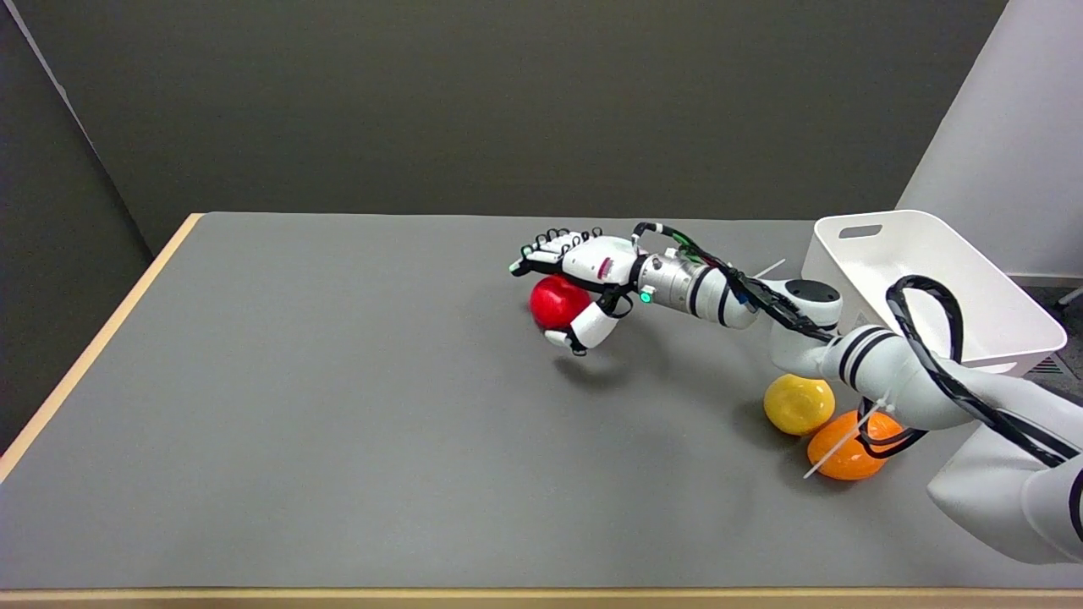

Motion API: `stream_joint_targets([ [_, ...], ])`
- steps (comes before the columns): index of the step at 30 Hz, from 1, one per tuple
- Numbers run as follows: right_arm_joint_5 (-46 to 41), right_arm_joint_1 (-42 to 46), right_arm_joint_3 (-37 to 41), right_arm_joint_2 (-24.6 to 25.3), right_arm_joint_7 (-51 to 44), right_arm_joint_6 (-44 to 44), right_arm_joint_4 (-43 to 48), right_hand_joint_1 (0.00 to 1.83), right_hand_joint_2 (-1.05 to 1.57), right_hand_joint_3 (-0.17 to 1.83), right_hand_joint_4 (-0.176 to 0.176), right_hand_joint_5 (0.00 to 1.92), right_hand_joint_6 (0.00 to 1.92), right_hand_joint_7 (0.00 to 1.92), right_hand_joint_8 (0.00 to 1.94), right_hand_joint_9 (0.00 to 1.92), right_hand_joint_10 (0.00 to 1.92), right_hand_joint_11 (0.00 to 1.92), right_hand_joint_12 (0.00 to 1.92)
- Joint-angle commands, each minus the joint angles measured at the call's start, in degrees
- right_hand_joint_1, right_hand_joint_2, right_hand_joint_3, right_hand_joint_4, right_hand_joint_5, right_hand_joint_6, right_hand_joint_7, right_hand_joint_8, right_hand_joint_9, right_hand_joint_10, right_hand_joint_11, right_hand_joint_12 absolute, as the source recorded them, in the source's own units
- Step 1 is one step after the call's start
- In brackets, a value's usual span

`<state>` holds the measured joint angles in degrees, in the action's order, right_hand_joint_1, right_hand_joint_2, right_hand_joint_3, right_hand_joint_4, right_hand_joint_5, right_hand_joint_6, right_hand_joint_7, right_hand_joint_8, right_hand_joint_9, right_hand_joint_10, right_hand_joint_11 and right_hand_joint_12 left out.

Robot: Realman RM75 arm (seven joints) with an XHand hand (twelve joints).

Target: Pick up tomato.

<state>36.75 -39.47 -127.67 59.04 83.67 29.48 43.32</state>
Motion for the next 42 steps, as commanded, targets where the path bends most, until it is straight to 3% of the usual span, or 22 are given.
stream_joint_targets([
  [1,0.1,2.0,0.0,-1.7,0.2,0.6,3.5,0.60,0.59,0.97,0.062,0.13,0.43,0.10,0.31,0.00,0.51,0.00,0.91],
  [2,0.1,2.1,0.0,-1.8,0.2,0.6,3.6,0.65,0.59,1.00,0.060,0.12,0.47,0.09,0.35,0.00,0.53,0.01,0.91],
  [4,0.1,2.1,-0.1,-1.8,0.2,0.6,3.7,0.55,0.61,0.91,0.063,0.16,0.38,0.14,0.26,0.03,0.51,0.00,0.97],
  [6,0.1,2.1,-0.2,-1.8,0.2,0.6,3.7,0.52,0.59,0.98,0.062,0.14,0.43,0.15,0.30,0.03,0.57,0.00,1.00],
  [18,0.7,1.8,-0.5,-1.7,0.2,0.6,3.7,0.63,0.62,0.93,0.061,0.19,0.39,0.21,0.27,0.11,0.57,0.00,1.11],
  [28,0.7,0.2,-1.6,-1.1,0.2,-0.1,2.2,0.59,0.61,1.00,0.065,0.17,0.45,0.20,0.31,0.10,0.61,0.02,1.07],
  [32,0.7,-0.1,-1.6,-0.9,0.2,0.0,1.9,0.65,0.63,1.01,0.066,0.19,0.46,0.22,0.32,0.15,0.62,0.07,1.13],
  [37,0.7,-0.2,-1.9,-0.8,0.1,0.1,1.9,0.83,0.68,0.96,0.071,0.26,0.49,0.33,0.34,0.26,0.70,0.21,1.34],
  [42,0.7,-0.2,-2.0,-0.8,0.1,0.2,1.9,0.94,0.72,0.96,0.093,0.33,0.70,0.39,0.40,0.33,0.79,0.32,1.46],
])
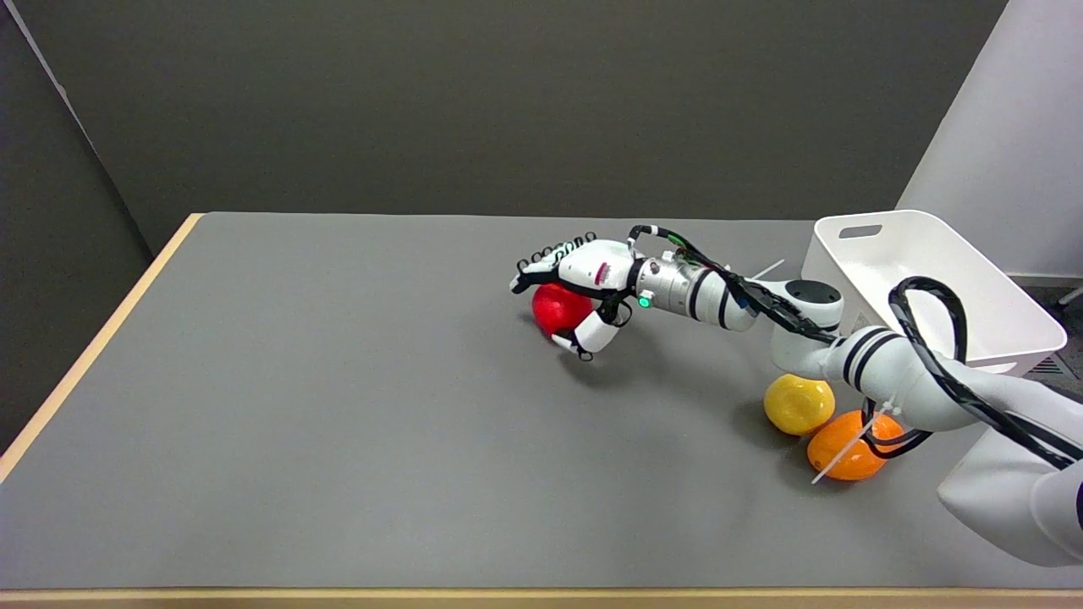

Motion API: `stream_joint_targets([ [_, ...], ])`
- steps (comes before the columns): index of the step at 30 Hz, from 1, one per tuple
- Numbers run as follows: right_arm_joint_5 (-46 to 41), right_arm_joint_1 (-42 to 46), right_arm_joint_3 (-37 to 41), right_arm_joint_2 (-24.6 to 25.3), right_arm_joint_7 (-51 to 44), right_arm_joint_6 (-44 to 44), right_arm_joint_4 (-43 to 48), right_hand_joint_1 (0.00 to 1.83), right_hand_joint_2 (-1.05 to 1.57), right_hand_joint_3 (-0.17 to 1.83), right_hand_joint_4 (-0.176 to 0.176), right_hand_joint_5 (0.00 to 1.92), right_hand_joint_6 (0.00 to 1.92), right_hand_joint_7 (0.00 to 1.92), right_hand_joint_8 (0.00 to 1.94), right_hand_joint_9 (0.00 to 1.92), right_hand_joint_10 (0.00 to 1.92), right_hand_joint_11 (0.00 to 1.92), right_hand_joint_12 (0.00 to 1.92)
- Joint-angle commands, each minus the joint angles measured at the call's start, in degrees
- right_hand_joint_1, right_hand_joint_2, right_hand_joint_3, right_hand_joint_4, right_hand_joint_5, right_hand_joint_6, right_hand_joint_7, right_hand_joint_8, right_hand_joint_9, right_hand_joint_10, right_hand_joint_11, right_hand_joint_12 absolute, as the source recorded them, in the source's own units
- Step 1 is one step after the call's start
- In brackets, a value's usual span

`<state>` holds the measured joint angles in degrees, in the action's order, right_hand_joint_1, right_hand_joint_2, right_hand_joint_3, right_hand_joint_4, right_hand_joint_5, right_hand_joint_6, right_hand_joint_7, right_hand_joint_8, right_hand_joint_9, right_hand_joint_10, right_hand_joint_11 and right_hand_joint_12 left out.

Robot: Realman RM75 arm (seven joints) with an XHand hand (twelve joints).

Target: Pick up tomato.

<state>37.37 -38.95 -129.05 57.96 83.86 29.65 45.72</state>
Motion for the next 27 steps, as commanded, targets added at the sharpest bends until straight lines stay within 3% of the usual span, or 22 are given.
stream_joint_targets([
  [1,0.1,-0.7,-0.6,0.3,-0.2,0.0,-0.5,0.95,0.73,0.95,0.097,0.34,0.74,0.40,0.41,0.34,0.80,0.33,1.48],
  [10,0.8,-0.5,-0.7,0.3,-0.5,0.0,0.0,1.03,0.74,0.96,0.130,0.38,0.91,0.44,0.46,0.38,0.84,0.42,1.56],
  [19,2.5,-0.3,-0.5,0.3,-0.5,-0.4,1.2,1.21,0.84,0.95,0.143,0.40,1.15,0.58,0.73,0.55,1.07,0.59,1.64],
  [20,2.5,-0.3,-0.5,0.3,-0.5,-0.4,1.3,1.26,0.86,0.89,0.143,0.41,1.20,0.59,0.76,0.56,1.12,0.60,1.65],
  [22,2.6,-0.3,-0.4,0.3,-0.6,-0.4,1.3,1.58,1.03,0.36,0.136,0.45,1.28,0.64,0.87,0.65,1.50,0.64,1.68],
  [24,2.6,-0.2,-0.3,0.3,-0.6,-0.4,1.4,1.61,1.02,0.33,0.146,0.47,1.34,0.67,0.94,0.69,1.51,0.68,1.66],
  [26,2.6,-0.1,-0.3,0.3,-0.6,-0.4,1.5,1.49,1.08,0.22,0.167,0.53,1.41,0.74,1.31,0.74,1.47,0.75,1.67],
  [27,2.6,0.0,-0.3,0.2,-0.6,-0.4,1.6,1.48,1.08,0.22,0.171,0.54,1.42,0.75,1.35,0.76,1.45,0.77,1.67],
])
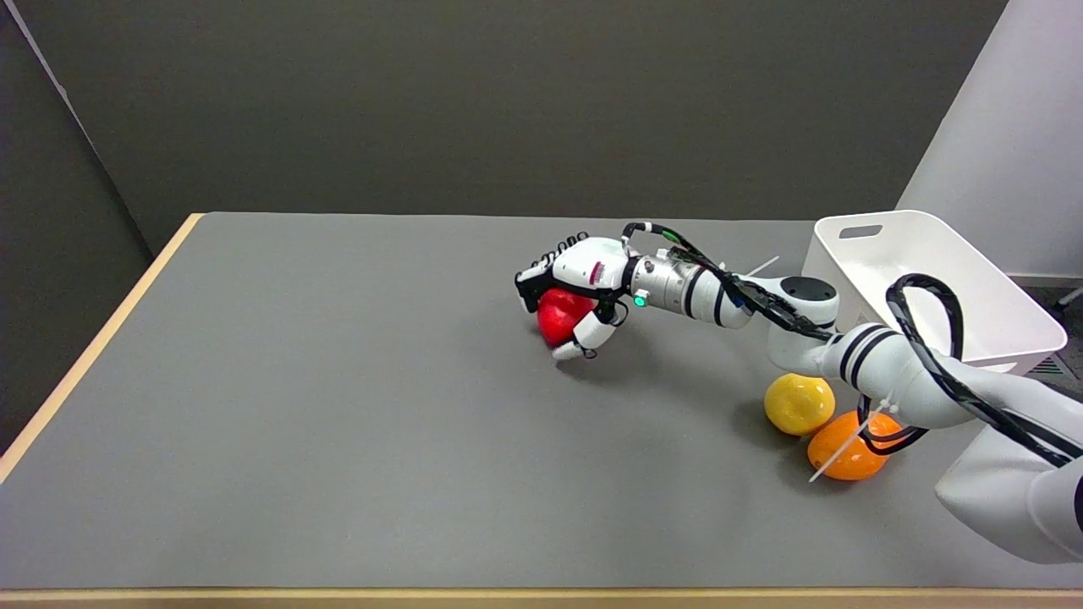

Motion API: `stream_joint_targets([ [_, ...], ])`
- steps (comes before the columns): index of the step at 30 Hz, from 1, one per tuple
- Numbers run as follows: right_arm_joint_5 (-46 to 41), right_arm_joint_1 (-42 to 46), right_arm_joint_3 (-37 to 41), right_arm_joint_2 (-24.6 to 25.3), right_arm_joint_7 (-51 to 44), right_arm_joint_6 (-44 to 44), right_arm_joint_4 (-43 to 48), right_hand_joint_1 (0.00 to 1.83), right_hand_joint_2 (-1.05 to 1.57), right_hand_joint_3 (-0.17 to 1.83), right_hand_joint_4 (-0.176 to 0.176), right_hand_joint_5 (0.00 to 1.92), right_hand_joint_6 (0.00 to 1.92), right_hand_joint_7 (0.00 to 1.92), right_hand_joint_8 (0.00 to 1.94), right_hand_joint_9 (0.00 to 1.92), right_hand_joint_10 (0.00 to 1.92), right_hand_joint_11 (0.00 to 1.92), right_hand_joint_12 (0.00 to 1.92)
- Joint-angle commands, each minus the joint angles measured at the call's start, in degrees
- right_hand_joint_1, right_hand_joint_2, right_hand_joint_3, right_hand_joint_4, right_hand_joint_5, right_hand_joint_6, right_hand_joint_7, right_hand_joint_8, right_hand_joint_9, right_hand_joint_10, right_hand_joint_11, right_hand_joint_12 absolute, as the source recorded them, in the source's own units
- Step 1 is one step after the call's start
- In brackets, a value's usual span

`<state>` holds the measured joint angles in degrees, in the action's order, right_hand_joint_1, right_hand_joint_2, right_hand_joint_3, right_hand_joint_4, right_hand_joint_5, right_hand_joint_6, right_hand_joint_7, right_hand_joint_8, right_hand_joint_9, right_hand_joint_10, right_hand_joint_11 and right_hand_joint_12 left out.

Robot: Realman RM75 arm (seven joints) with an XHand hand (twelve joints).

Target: Pick up tomato.

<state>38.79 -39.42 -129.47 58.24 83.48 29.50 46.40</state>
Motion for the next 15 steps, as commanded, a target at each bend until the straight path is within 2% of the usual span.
stream_joint_targets([
  [1,1.1,0.5,0.2,0.0,-0.2,-0.2,1.1,1.48,1.07,0.22,0.173,0.55,1.43,0.76,1.34,0.77,1.45,0.78,1.67],
  [2,1.1,0.6,0.3,-0.1,-0.2,-0.2,1.2,1.44,1.08,0.23,0.078,0.56,1.50,0.77,1.31,0.78,1.43,0.80,1.65],
  [3,1.1,0.6,0.4,-0.1,-0.2,-0.2,1.4,1.38,1.10,0.24,-0.076,0.58,1.60,0.79,1.27,0.78,1.41,0.82,1.62],
  [4,1.1,0.6,0.5,-0.1,-0.2,0.0,1.4,1.34,1.11,0.25,-0.175,0.60,1.67,0.80,1.24,0.79,1.40,0.84,1.60],
  [11,1.2,1.4,3.9,-0.9,-0.3,0.9,4.0,1.34,1.11,0.26,-0.160,0.60,1.66,0.80,1.24,0.78,1.42,0.91,1.64],
  [15,1.2,3.0,10.0,-2.4,-3.2,2.1,10.2,1.34,1.10,0.27,-0.159,0.60,1.66,0.80,1.24,0.78,1.43,0.92,1.65],
])
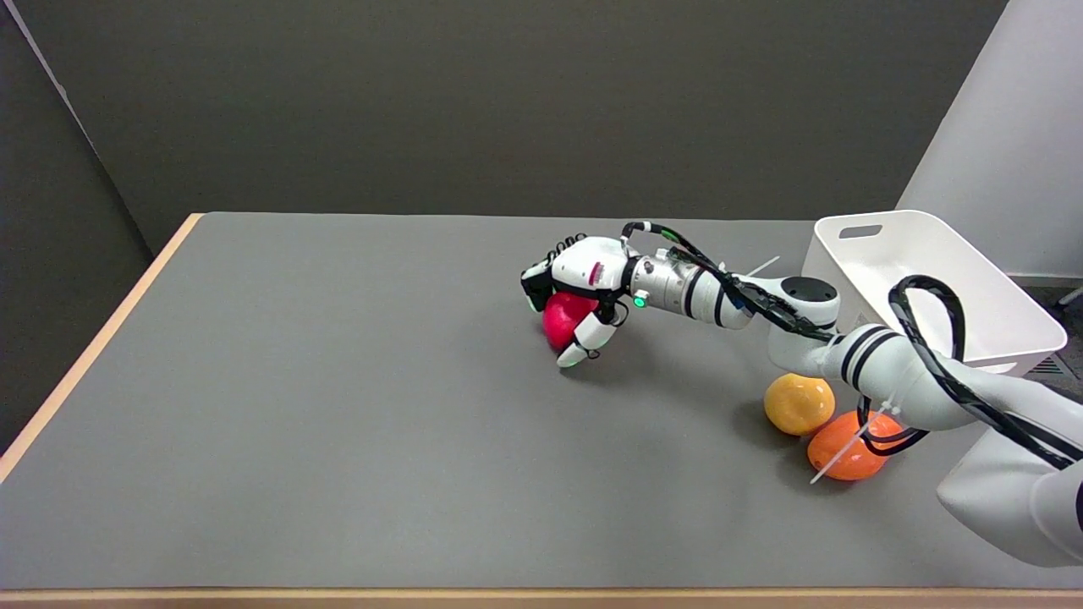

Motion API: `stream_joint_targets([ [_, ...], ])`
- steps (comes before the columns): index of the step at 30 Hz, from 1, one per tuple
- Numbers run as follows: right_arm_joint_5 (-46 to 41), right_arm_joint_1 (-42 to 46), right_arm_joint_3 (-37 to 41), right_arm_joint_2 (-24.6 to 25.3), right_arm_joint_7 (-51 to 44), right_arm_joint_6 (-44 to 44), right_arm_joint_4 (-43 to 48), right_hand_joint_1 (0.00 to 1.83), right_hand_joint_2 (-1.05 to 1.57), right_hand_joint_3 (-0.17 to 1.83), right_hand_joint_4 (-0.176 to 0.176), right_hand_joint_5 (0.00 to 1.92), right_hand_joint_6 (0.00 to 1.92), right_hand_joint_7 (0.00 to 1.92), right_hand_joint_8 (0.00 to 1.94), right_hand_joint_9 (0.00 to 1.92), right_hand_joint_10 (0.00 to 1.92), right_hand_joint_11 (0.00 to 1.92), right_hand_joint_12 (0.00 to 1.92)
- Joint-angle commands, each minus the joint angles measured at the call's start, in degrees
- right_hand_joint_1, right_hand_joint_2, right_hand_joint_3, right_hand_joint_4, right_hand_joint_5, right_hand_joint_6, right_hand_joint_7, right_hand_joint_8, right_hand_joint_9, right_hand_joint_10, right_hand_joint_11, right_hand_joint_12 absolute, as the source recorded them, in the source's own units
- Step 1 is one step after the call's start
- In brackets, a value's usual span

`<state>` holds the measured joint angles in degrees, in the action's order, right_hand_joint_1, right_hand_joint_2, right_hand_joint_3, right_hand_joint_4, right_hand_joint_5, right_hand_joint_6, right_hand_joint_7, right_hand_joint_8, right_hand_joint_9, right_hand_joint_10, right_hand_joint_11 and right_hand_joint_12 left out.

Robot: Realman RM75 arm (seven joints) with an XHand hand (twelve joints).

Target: Pick up tomato.

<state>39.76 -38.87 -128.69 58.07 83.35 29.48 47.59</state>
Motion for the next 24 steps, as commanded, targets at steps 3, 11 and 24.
stream_joint_targets([
  [3,0.3,3.9,14.2,-4.1,-4.3,1.7,15.4,1.34,1.09,0.29,-0.156,0.60,1.66,0.80,1.25,0.78,1.43,0.93,1.68],
  [11,0.3,8.4,27.4,-8.3,-4.4,-1.2,29.0,1.48,1.00,0.36,0.176,0.65,1.45,0.79,1.33,0.80,1.46,0.90,1.76],
  [24,8.6,24.8,46.0,-22.2,-4.0,-27.2,39.5,1.48,0.99,0.38,0.176,0.65,1.46,0.79,1.33,0.81,1.46,0.90,1.78],
])
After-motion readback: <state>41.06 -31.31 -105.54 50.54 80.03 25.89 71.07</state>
